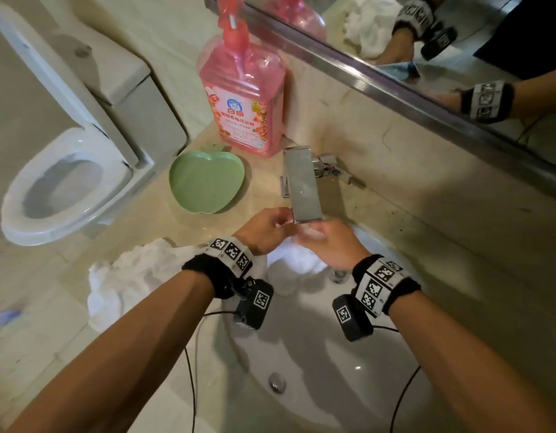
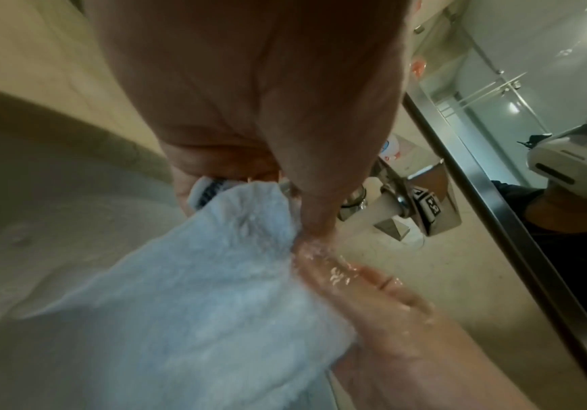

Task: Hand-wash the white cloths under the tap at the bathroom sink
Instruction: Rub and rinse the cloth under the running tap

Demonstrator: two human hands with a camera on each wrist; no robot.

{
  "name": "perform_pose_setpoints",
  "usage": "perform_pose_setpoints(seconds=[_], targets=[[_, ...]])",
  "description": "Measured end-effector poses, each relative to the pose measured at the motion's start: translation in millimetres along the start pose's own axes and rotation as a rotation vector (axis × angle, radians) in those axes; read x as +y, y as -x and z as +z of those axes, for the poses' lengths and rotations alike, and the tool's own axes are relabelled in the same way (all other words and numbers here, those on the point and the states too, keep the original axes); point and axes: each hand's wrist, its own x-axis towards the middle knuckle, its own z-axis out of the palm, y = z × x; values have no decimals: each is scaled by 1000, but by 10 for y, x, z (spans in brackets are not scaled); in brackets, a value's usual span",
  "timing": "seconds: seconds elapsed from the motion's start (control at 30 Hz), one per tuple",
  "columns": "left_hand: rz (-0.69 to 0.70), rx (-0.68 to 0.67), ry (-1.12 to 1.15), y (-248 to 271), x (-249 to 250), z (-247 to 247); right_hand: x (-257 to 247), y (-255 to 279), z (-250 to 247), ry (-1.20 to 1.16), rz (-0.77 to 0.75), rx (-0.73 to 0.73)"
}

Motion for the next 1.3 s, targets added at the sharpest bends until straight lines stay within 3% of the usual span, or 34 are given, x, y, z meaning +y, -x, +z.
perform_pose_setpoints(seconds=[0.17,0.23,0.5,0.63,0.7,0.8,0.97,1.13,1.3], targets=[[-134,-7,225,-103,26,91,39,14,-151,-250,132,121],[-99,-22,257,-81,-31,109,48,12,-187,-340,137,123],[63,61,133,-10,15,10,-82,47,-79,-177,63,-106],[-96,135,230,102,-14,-48,-193,-17,-63,-276,98,-13],[-154,105,158,160,-91,-61,-203,-8,-66,-337,104,24],[-133,62,-53,260,-162,-23,-166,55,-87,-381,113,99],[4,181,-83,246,-44,24,-81,145,-183,-314,172,100],[83,55,-78,188,132,25,-63,193,-129,-27,79,20],[-63,-8,5,165,54,-26,-164,82,-164,-238,149,96]])
